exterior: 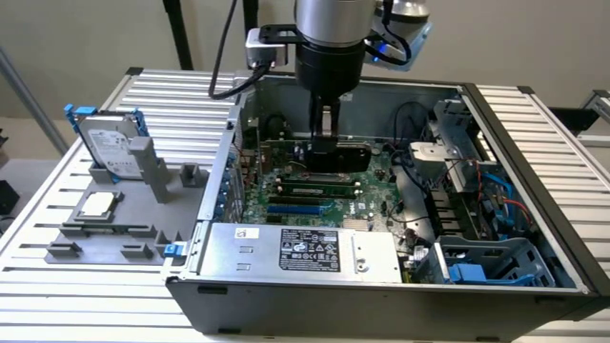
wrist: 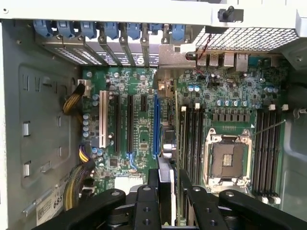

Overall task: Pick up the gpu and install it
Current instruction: 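Insert the gpu into the slot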

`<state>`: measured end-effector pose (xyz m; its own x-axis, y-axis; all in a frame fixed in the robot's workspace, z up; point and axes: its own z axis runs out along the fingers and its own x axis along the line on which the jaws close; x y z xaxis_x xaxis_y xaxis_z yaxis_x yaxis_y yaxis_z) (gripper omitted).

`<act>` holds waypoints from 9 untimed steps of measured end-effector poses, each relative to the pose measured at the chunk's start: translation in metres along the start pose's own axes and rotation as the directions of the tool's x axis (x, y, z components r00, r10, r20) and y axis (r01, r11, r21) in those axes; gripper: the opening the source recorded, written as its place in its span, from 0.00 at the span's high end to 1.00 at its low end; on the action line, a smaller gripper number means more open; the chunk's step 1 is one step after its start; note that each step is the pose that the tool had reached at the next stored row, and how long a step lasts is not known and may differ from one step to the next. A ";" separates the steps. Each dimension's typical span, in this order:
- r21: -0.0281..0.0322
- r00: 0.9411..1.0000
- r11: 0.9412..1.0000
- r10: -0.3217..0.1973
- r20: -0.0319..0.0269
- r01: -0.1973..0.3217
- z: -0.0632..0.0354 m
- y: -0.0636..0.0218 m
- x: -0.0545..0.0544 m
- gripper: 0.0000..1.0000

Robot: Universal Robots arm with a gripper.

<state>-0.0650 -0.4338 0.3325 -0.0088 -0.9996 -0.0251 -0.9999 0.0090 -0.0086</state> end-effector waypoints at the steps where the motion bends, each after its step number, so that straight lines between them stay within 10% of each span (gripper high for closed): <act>1: 0.000 1.000 1.000 0.005 0.000 -0.005 0.0018 0.0004 0.000 0.72; 9: 0.001 0.999 0.999 0.033 0.000 -0.033 0.0162 0.0038 0.009 0.72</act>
<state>-0.0687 -0.4425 0.3161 -0.0421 -0.9988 -0.0251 -0.9991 0.0424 -0.0087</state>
